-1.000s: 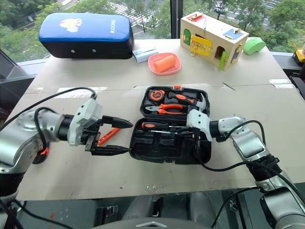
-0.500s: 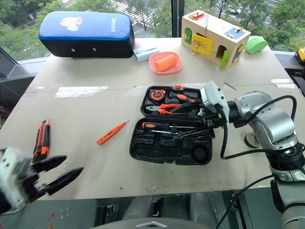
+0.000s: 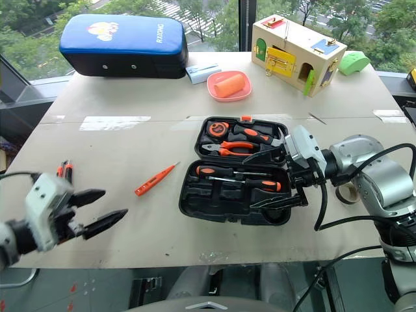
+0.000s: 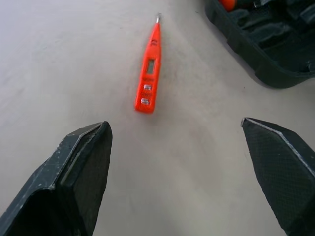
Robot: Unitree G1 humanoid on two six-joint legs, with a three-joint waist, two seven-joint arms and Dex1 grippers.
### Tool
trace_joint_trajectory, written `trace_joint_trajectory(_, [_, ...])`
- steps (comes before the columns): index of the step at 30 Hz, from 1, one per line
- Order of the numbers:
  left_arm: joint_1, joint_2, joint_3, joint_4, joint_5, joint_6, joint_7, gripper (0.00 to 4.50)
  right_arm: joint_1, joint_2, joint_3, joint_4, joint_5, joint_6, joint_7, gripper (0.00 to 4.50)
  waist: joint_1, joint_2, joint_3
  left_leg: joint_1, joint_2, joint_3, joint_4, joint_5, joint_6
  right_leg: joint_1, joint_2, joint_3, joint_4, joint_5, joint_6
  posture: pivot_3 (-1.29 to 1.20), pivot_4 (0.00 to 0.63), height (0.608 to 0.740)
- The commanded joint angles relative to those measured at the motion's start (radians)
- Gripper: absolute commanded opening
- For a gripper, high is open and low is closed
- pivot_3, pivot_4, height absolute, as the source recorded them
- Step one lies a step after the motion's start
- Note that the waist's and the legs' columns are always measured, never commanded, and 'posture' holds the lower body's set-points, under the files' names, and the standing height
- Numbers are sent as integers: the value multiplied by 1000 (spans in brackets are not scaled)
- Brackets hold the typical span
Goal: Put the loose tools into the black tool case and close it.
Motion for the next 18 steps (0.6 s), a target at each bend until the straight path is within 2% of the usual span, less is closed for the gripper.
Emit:
trace_joint_trajectory(1, [-163,65,-161,129,51,49,27,4500,31,-6,-47,-71,5,-28,-42,4490,-4,0,0,0,0,0,0,0,0,0,0,0,0,0,0,0,150,735])
trace_joint_trajectory(4, [-351,74,-331,261,114,48,29,4500,75,-8,-67,-124,10,-22,-93,4490,-6,0,1,-1,0,1,-1,1,-1,-1,1,2,0,0,0,0,150,735])
trace_joint_trajectory(6, [-424,61,-401,317,142,33,23,4500,88,-11,-73,-147,13,-16,-115,4490,-6,0,1,-1,0,2,-1,1,-1,-2,1,3,0,0,0,0,150,735])
trace_joint_trajectory(9, [-482,44,-481,358,162,27,1,3635,94,-15,-81,-172,22,1,-149,4500,-10,-1,1,-2,0,2,-1,1,-2,-3,1,4,0,0,0,0,150,735])
trace_joint_trajectory(10, [-492,42,-499,365,168,26,-5,3111,95,-16,-84,-177,27,7,-158,4500,-9,-1,1,-2,0,2,-1,1,-2,-3,1,4,0,0,0,0,150,735])
trace_joint_trajectory(12, [-509,39,-541,388,193,13,-16,2633,97,-18,-87,-191,37,21,-173,4500,-6,-1,1,-2,0,2,-1,1,-2,-4,1,4,1,0,0,0,150,735])
trace_joint_trajectory(13, [-518,36,-561,404,208,5,-19,2095,98,-19,-87,-198,40,26,-180,4500,-5,-1,0,-2,0,2,0,1,-2,-4,1,4,1,0,0,0,150,735])
trace_joint_trajectory(14, [-527,30,-580,421,224,-6,-24,1875,97,-20,-85,-203,43,31,-187,4500,-3,0,0,-2,0,2,0,1,-2,-4,1,4,1,0,0,0,150,735])
trace_joint_trajectory(17, [-540,15,-611,451,250,-22,-35,612,92,-22,-84,-214,54,45,-203,4500,1,0,0,-2,0,2,0,1,-2,-3,1,3,1,0,0,0,150,735])
trace_joint_trajectory(18, [-542,10,-621,456,258,-30,-39,545,90,-24,-84,-217,58,50,-208,4500,2,1,-1,-2,0,2,0,1,-2,-2,0,3,1,0,1,0,150,735])
